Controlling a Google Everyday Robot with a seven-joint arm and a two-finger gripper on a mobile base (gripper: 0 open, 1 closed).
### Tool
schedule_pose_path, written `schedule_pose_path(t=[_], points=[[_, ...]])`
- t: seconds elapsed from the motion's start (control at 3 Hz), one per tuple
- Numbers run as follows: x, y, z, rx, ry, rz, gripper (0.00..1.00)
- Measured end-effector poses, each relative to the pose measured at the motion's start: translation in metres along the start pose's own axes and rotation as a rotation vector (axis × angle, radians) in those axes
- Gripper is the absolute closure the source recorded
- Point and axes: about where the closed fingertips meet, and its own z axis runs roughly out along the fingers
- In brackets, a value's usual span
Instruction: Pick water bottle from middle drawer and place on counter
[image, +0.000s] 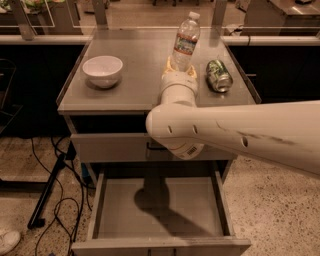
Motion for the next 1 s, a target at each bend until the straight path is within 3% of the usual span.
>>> schedule_pose_path(t=[0.33, 1.0], points=[[0.0083, -0.0052, -0.0022, 0.049, -0.045, -0.066, 1.00], [0.0089, -0.0140, 0.0038, 0.128, -0.114, -0.088, 1.00]])
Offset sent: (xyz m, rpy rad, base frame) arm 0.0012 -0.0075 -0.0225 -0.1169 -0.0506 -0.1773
